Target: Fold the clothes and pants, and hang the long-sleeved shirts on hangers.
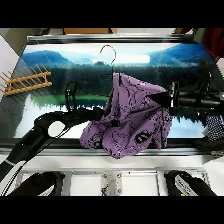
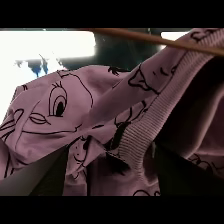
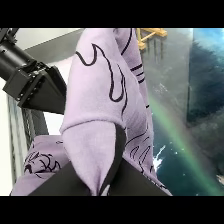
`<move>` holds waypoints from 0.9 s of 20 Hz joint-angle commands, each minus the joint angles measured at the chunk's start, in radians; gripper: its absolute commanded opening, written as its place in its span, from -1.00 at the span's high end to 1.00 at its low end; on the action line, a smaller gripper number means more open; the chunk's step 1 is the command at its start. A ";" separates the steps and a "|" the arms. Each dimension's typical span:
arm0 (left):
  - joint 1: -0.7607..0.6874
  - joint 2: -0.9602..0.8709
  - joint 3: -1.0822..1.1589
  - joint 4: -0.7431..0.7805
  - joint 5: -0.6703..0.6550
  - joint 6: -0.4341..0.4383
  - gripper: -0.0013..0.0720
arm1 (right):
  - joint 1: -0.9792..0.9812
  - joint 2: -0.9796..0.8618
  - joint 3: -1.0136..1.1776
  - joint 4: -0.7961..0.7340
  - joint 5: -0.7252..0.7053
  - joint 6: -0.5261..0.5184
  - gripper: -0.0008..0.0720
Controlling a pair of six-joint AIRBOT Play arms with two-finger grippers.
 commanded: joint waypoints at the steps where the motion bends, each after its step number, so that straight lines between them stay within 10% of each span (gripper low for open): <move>1: -0.009 -0.084 0.060 0.014 -0.017 -0.044 -0.53 | 0.000 0.001 0.000 -0.005 0.000 0.003 0.92; 6: -0.050 -0.196 0.156 0.047 -0.092 -0.043 -0.54 | 0.000 0.001 0.000 -0.077 0.000 0.003 0.92; 8: -0.065 -0.222 0.161 0.060 -0.106 -0.044 -0.04 | 0.000 0.001 0.000 -0.079 0.000 0.003 0.91; 12: -0.064 -0.241 0.159 0.060 -0.153 -0.079 -0.02 | 0.000 0.001 0.000 -0.077 0.000 0.060 0.91; 14: -0.064 -0.240 0.159 0.060 -0.156 -0.077 0.62 | 0.000 0.000 0.000 -0.078 0.000 0.066 0.90; 18: -0.037 -0.220 0.159 0.087 -0.202 -0.077 0.92 | 0.000 0.005 0.001 -0.059 -0.035 0.150 0.91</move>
